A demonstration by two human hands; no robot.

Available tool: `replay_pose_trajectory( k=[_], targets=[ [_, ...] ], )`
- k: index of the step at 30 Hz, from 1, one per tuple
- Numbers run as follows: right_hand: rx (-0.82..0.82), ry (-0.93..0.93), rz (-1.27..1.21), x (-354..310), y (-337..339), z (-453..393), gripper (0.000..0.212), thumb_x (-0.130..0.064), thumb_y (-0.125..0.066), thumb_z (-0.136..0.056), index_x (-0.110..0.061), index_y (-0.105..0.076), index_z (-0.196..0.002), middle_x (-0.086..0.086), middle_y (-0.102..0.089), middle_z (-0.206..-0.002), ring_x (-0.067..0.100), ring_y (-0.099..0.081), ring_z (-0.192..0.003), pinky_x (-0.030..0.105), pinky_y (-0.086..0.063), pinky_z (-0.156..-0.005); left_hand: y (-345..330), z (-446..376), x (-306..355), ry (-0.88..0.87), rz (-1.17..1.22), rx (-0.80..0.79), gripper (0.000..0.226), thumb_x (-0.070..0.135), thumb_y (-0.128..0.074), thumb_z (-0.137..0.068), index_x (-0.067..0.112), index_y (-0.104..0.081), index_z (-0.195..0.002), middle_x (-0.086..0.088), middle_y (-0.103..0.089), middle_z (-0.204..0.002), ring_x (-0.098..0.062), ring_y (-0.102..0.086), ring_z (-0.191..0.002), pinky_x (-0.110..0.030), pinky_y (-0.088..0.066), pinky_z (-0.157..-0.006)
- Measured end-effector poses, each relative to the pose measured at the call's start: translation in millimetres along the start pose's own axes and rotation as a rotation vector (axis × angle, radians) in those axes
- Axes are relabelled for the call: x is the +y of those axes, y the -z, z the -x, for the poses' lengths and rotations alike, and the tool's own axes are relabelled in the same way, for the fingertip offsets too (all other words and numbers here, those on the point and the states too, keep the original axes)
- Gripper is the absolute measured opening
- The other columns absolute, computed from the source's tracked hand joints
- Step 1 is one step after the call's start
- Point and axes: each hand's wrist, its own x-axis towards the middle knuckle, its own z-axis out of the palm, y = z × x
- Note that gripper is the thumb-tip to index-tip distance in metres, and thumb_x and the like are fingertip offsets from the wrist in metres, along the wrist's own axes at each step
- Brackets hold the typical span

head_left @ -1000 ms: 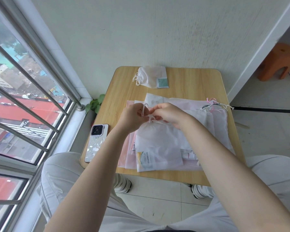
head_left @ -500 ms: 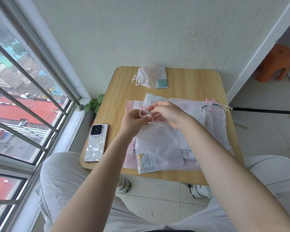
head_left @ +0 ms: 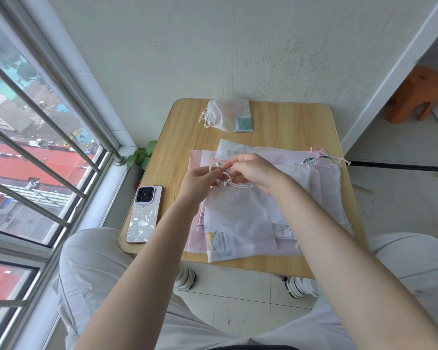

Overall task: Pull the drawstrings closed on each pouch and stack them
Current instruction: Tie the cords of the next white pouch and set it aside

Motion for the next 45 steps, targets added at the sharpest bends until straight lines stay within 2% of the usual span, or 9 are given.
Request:
replay_pose_trajectory(
  k=[8, 12, 15, 20, 27, 31, 36, 39, 45],
  targets=[
    [-0.039, 0.071, 0.013, 0, -8, 6, 0.048, -0.004, -0.041, -0.095, -0.025, -0.046, -0.138, -0.008, -0.054, -0.122, 0.016, -0.060, -0.102, 0.015, -0.048, -0.081, -1, 2, 5, 0.058, 0.199, -0.065, 0.037, 0.030, -0.046, -0.102, 0.004, -0.072, -0.101, -0.004, -0.071, -0.081, -0.019, -0.063, -0.073, -0.029, -0.050, -0.073],
    [-0.020, 0.088, -0.187, 6, -14, 1, 0.057, 0.001, -0.041, -0.088, -0.023, -0.051, -0.138, 0.001, -0.048, -0.141, 0.013, -0.053, -0.114, 0.030, -0.046, -0.085, 0, 2, 4, 0.118, 0.264, -0.093, 0.040, 0.036, -0.045, -0.102, 0.007, -0.071, -0.100, -0.011, -0.070, -0.086, -0.021, -0.065, -0.075, -0.033, -0.052, -0.077],
    [-0.011, 0.074, -0.410, 7, -10, -3, 0.039, 0.000, -0.046, -0.089, -0.013, -0.066, -0.119, 0.006, -0.065, -0.117, 0.020, -0.060, -0.102, 0.032, -0.043, -0.068, 0, 3, 5, 0.130, 0.283, -0.104, 0.041, 0.037, -0.045, -0.102, 0.006, -0.071, -0.101, -0.011, -0.070, -0.084, -0.021, -0.066, -0.074, -0.031, -0.054, -0.074],
    [-0.061, 0.034, -0.539, 6, -5, -6, 0.026, -0.001, -0.054, -0.089, -0.011, -0.067, -0.109, 0.007, -0.071, -0.095, 0.022, -0.065, -0.086, 0.029, -0.045, -0.067, -1, 4, 5, 0.113, 0.292, -0.130, 0.038, 0.033, -0.045, -0.102, 0.004, -0.069, -0.106, -0.010, -0.071, -0.085, -0.020, -0.067, -0.071, -0.027, -0.055, -0.065],
    [0.055, 0.023, -0.790, 2, 3, -8, 0.029, 0.012, -0.034, -0.094, 0.001, -0.061, -0.097, 0.009, -0.050, -0.069, 0.015, -0.063, -0.051, 0.024, -0.047, -0.055, 3, 1, 2, 0.185, 0.319, -0.066, 0.040, 0.034, -0.043, -0.102, 0.010, -0.069, -0.084, -0.009, -0.065, -0.074, -0.019, -0.061, -0.063, -0.029, -0.049, -0.063],
    [0.152, 0.045, -0.389, 4, 7, -8, 0.033, 0.009, -0.033, -0.084, -0.002, -0.064, -0.085, 0.007, -0.049, -0.068, 0.011, -0.038, -0.043, 0.019, -0.022, -0.039, 5, -5, -4, 0.228, 0.400, 0.024, 0.045, 0.035, -0.038, -0.104, 0.011, -0.069, -0.080, -0.007, -0.065, -0.076, -0.024, -0.061, -0.075, -0.035, -0.046, -0.077],
    [0.211, 0.151, 0.431, 4, 0, -2, 0.026, -0.013, -0.046, -0.081, -0.010, -0.070, -0.073, -0.005, -0.066, -0.072, 0.010, -0.058, -0.068, 0.024, -0.042, -0.058, 6, -5, -8, 0.256, 0.637, 0.165, 0.045, 0.030, -0.036, -0.105, 0.008, -0.056, -0.071, -0.013, -0.070, -0.079, -0.025, -0.069, -0.078, -0.030, -0.050, -0.071],
    [0.149, 0.175, 0.628, 6, -4, 1, 0.021, -0.015, -0.049, -0.080, -0.005, -0.066, -0.072, -0.012, -0.062, -0.067, 0.013, -0.056, -0.068, 0.026, -0.043, -0.059, 5, -5, -6, 0.243, 0.893, 0.128, 0.045, 0.027, -0.036, -0.106, 0.008, -0.048, -0.066, -0.012, -0.060, -0.062, -0.030, -0.070, -0.068, -0.037, -0.053, -0.084],
    [0.051, 0.162, 0.727, 6, -6, 2, 0.024, -0.018, -0.054, -0.075, 0.006, -0.059, -0.074, -0.040, -0.045, -0.066, 0.016, -0.057, -0.065, 0.028, -0.039, -0.059, 8, -8, -13, 0.275, 0.925, 0.145, 0.045, 0.031, -0.039, -0.104, 0.012, -0.041, -0.064, 0.001, -0.028, -0.052, -0.016, -0.034, -0.042, -0.028, -0.040, -0.069]
  ],
)
